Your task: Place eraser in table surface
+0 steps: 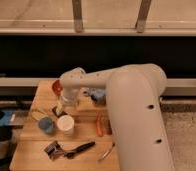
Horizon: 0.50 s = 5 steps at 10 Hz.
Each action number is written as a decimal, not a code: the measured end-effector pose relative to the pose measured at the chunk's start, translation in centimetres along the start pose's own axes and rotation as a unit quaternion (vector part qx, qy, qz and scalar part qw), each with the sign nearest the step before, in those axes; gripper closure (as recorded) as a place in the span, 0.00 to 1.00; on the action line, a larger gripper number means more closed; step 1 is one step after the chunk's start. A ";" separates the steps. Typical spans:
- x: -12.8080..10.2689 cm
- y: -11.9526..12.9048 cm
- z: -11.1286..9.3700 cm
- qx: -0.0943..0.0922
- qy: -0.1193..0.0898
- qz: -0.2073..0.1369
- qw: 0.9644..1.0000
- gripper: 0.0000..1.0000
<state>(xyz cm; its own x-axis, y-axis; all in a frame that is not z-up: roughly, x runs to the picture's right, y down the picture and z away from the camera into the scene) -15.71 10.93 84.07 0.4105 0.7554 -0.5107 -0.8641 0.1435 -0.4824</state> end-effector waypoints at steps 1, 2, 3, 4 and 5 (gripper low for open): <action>-0.3 -0.5 -1.4 0.010 -0.016 0.006 1.000 0.20; -0.4 -0.7 -2.0 0.015 -0.022 0.008 1.000 0.20; -0.3 -0.7 -2.0 0.015 -0.022 0.008 1.000 0.20; -0.4 -0.5 -1.9 0.014 -0.022 0.007 1.000 0.20; -0.4 -0.5 -1.9 0.014 -0.022 0.007 1.000 0.20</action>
